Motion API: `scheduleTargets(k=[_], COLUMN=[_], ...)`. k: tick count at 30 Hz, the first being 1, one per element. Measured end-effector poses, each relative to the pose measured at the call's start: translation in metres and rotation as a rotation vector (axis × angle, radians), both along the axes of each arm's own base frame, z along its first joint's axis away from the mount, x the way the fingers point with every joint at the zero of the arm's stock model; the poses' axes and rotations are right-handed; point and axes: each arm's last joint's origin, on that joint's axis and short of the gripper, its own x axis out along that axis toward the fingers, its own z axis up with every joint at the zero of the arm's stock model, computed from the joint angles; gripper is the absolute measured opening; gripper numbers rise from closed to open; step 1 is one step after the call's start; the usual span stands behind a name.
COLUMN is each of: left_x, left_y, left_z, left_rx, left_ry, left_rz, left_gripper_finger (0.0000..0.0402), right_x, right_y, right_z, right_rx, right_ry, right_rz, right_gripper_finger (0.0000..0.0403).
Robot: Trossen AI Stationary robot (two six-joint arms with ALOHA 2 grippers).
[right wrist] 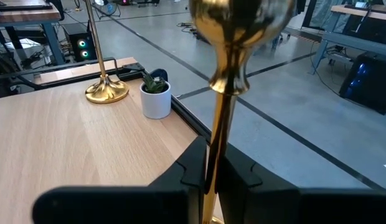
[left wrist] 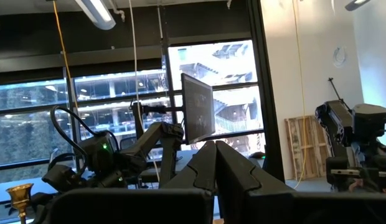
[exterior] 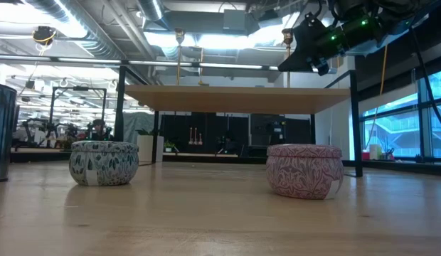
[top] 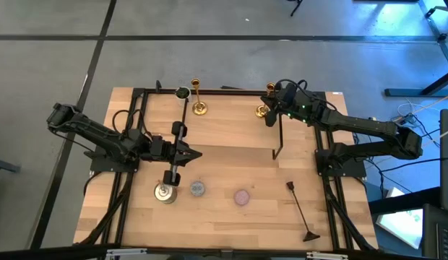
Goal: Pick & Place candle stick holders
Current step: Put the gold candle holder on the shelf
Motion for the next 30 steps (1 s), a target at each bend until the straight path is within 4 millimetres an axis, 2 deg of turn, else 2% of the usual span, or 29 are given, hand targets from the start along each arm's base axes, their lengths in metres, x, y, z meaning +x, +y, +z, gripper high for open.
scheduleTargets(k=[11, 15, 23, 30], left_x=[0.0, 0.0, 0.0, 0.0], left_y=[0.0, 0.0, 0.0, 0.0], left_z=[0.0, 0.0, 0.0001, 0.0001], left_rx=[0.0, 0.0, 0.0, 0.0], left_ry=[0.0, 0.0, 0.0, 0.0], left_rz=[-0.001, -0.001, -0.001, -0.001], left_gripper_finger=[0.0001, 0.0002, 0.0002, 0.0001], right_x=[0.0003, 0.0003, 0.0006, 0.0036], right_y=[0.0004, 0.0004, 0.001, 0.0058], right_z=[-0.0001, -0.0002, -0.0002, 0.0029], right_rx=[0.006, 0.009, 0.031, -0.002], right_ry=[-0.002, -0.004, -0.018, -0.037], right_rz=[0.018, 0.017, 0.018, 0.048], right_gripper_finger=[0.0038, 0.0076, 0.018, 0.0217])
